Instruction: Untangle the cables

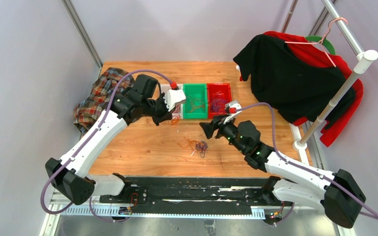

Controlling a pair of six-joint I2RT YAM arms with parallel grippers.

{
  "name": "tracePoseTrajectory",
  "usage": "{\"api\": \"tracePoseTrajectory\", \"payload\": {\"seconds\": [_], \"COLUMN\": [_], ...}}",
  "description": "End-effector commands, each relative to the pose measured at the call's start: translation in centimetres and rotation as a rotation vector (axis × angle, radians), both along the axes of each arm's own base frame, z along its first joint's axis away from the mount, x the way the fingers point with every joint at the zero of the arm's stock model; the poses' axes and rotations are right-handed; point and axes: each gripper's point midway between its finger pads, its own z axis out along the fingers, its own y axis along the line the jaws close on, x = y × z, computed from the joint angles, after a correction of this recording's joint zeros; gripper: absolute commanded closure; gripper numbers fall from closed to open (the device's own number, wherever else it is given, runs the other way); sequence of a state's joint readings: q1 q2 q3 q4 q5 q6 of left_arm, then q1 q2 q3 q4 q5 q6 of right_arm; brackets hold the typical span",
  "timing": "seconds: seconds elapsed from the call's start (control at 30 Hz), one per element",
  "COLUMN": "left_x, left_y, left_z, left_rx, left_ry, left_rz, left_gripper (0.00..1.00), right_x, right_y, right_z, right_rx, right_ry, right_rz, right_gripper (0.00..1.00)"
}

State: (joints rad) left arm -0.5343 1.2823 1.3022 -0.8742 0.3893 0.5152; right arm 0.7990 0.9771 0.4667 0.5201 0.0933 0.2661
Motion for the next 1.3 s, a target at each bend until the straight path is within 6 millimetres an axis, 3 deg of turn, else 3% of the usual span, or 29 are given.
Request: {"api": "tracePoseTrajectory", "payload": {"seconds": [0.0,0.23,0.53,0.67,0.8,1.03,1.1,1.27], "left_x": [-2.2,-3.8,-5.1,-6.1,-7.3,-7.7,-7.9,-8.5], "left_y": [-1.1,-2.4,-3.3,-3.9,-4.6,-4.9,-5.1,-5.0], "left_z": [2.4,3.9,5.8,6.8,7.4,7.7,8.1,10.0], "left_rx": [-0.062,-0.112,-0.175,-0.218,-0.264,-0.271,-0.287,-0.306], "left_ry": [0.054,0.063,0.1,0.144,0.201,0.232,0.242,0.236], "left_rz": [-0.031,-0.076,-0.112,-0.135,-0.155,-0.164,-0.17,-0.185], "left_gripper": [0.99,0.99,0.99,0.99,0.99,0.99,0.99,0.99], "right_x": [-2.2,-3.7,-2.0,-0.7,0.0,0.2,0.4,1.8], "right_y": [4.9,8.2,9.6,9.1,8.9,9.2,8.9,6.1], "right_z": [5.3,7.9,6.6,6.4,7.6,8.3,7.9,4.5], "right_rx": [0.077,0.105,0.046,0.042,0.093,0.187,0.204,0.154], "right_ry": [-0.109,-0.166,-0.173,-0.181,-0.226,-0.233,-0.232,-0.185], "right_rz": [0.14,0.195,0.152,0.064,0.001,-0.018,-0.04,-0.192], "right_gripper": [0.3,0.29,0.28,0.29,0.28,0.28,0.28,0.3]}}
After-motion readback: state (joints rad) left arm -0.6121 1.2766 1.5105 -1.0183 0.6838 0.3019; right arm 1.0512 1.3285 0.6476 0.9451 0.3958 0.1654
